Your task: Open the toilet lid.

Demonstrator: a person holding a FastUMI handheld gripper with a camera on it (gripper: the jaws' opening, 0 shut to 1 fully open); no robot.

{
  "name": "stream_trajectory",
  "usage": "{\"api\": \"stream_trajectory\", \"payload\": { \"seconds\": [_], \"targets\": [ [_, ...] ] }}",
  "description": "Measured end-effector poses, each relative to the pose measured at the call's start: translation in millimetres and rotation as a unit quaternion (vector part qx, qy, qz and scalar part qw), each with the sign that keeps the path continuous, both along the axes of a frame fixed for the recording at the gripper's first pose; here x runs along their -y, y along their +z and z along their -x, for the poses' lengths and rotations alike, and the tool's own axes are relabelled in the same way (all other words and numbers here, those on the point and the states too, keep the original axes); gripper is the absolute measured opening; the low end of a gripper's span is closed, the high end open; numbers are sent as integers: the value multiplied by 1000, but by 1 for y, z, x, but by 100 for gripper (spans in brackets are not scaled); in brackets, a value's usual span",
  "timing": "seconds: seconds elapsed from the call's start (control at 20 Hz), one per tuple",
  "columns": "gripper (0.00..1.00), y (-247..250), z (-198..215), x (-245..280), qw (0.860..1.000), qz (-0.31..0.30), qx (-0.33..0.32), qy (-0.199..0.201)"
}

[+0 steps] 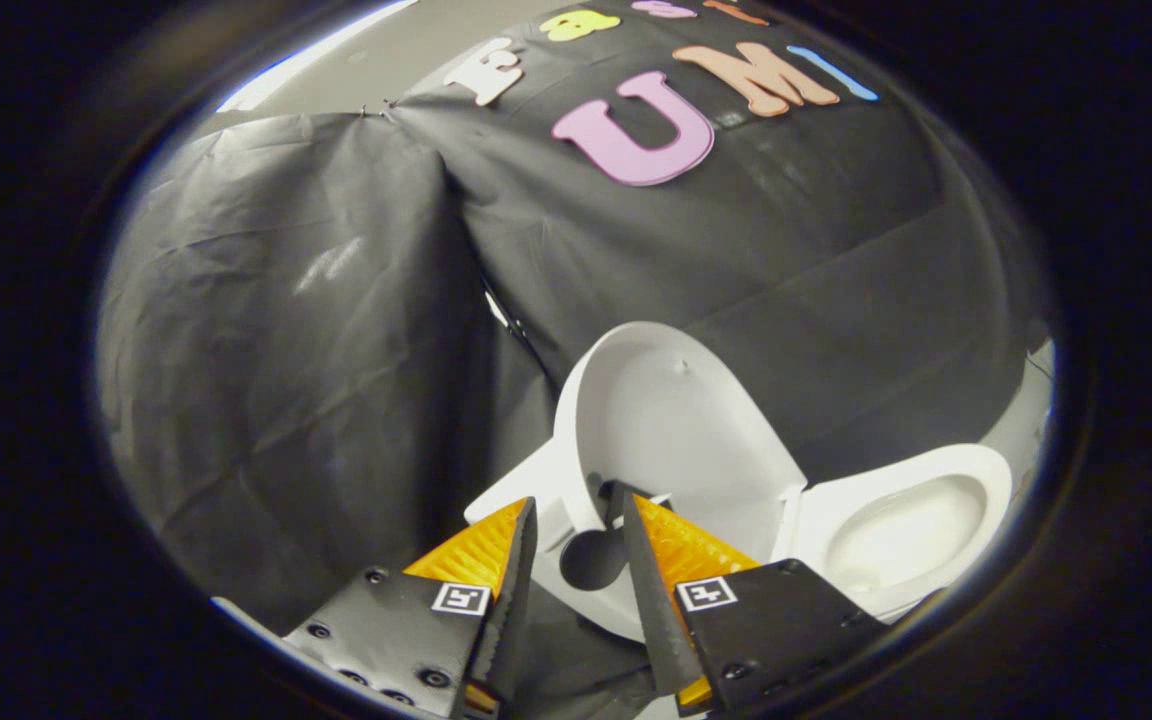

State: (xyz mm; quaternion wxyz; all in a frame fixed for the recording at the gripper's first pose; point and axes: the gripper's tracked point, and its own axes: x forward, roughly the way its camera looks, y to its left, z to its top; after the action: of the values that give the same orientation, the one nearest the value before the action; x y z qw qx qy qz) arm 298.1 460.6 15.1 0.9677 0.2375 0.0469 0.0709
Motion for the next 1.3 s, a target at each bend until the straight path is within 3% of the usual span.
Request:
{"api": "stream_trajectory", "payload": {
  "seconds": [0.5,1.3],
  "targets": [
    [55,70,38,154,985,101,79,-115],
    [57,130,118,339,947,231,97,-204]
  ]
}}
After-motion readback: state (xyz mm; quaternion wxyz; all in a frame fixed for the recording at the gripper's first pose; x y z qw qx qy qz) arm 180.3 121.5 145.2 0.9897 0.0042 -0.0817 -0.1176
